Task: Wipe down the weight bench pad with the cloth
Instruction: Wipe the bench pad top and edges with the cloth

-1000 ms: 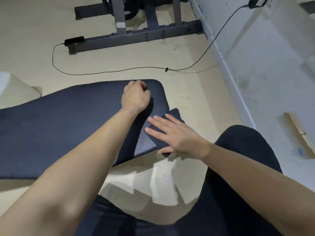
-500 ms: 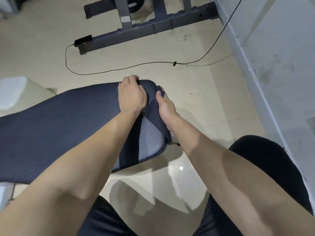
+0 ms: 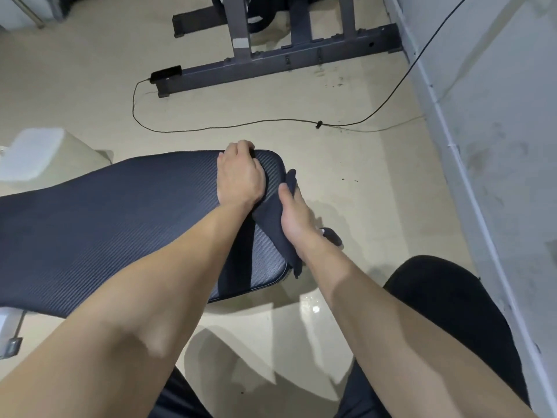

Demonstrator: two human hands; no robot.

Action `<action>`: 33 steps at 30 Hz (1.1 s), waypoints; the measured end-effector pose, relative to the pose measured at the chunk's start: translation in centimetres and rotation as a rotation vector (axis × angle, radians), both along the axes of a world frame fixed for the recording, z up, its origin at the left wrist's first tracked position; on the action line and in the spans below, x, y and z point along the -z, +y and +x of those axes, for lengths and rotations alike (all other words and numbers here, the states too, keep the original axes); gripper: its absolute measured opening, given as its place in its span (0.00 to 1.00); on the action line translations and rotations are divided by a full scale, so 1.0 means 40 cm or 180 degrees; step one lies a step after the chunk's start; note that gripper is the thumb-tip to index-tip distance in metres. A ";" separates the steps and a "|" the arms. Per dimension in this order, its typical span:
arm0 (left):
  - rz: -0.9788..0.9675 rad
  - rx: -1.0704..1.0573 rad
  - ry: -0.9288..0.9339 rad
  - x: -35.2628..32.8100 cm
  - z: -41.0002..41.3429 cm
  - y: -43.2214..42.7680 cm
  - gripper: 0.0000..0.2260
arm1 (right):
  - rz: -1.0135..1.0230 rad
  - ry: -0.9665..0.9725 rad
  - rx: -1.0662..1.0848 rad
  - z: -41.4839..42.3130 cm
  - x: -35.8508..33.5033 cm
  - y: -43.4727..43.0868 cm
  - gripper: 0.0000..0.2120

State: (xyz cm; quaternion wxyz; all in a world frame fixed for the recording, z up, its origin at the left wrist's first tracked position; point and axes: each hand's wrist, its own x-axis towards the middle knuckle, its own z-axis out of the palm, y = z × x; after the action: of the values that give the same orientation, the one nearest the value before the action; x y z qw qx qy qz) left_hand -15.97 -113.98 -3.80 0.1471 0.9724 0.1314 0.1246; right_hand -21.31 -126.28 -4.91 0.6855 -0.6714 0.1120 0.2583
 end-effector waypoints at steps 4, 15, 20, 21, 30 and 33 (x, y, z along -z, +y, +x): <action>-0.0181 0.0014 0.0140 -0.010 -0.001 0.000 0.15 | -0.0264 -0.0305 0.0003 -0.114 0.002 -0.013 0.27; -0.0289 0.0240 0.0669 -0.055 0.023 0.091 0.21 | -0.1053 -0.0441 -0.0011 0.038 0.035 0.057 0.28; -0.0862 0.0167 0.0270 -0.060 -0.027 0.162 0.24 | -0.1810 -0.0950 -0.0486 0.192 -0.007 0.096 0.22; -0.0790 0.0058 0.0136 -0.054 -0.049 0.178 0.23 | -0.2047 -0.1058 -0.0688 0.222 -0.016 0.102 0.21; -0.0345 -0.0794 0.0013 -0.019 -0.180 0.408 0.19 | -0.3525 -0.2123 -0.2316 0.302 -0.078 0.380 0.28; -0.0187 -0.0912 -0.0022 -0.002 -0.199 0.452 0.19 | -0.3630 -0.2455 -0.2337 0.281 -0.070 0.488 0.28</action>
State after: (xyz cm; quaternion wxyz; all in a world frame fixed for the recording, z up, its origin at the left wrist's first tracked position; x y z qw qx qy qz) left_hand -23.94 -95.91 -3.74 0.1567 0.9385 0.2720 0.1437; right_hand -10.06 -106.76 -2.12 0.0956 -0.9566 -0.2482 0.1194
